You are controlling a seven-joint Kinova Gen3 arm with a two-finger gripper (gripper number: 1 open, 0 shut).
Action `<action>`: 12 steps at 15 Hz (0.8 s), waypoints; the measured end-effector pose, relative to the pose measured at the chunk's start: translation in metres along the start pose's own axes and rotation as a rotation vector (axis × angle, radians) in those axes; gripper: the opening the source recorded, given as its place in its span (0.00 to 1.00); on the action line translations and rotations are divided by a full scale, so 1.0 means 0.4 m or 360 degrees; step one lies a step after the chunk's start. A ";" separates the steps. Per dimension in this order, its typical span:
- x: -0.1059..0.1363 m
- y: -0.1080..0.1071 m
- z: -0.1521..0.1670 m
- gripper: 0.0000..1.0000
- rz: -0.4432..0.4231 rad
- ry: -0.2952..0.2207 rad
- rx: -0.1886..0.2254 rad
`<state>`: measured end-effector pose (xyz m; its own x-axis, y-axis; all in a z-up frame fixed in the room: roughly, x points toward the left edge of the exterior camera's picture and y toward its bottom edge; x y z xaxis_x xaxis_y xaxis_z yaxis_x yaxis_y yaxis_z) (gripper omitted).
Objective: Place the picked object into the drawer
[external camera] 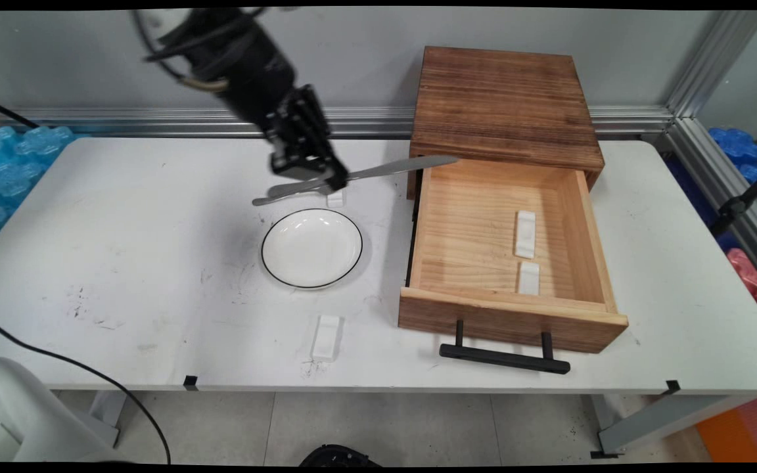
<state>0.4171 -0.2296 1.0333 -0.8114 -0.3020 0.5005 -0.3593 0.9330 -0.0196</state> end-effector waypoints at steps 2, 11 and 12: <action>0.052 -0.001 0.019 0.00 -0.0008 0.0005 0.0028; 0.287 -0.004 0.230 0.00 -0.0035 -0.0041 0.0103; 0.307 -0.004 0.263 0.00 -0.0030 -0.0053 0.0102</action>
<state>0.2697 -0.2888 1.0036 -0.8188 -0.3268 0.4720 -0.4025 0.9130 -0.0661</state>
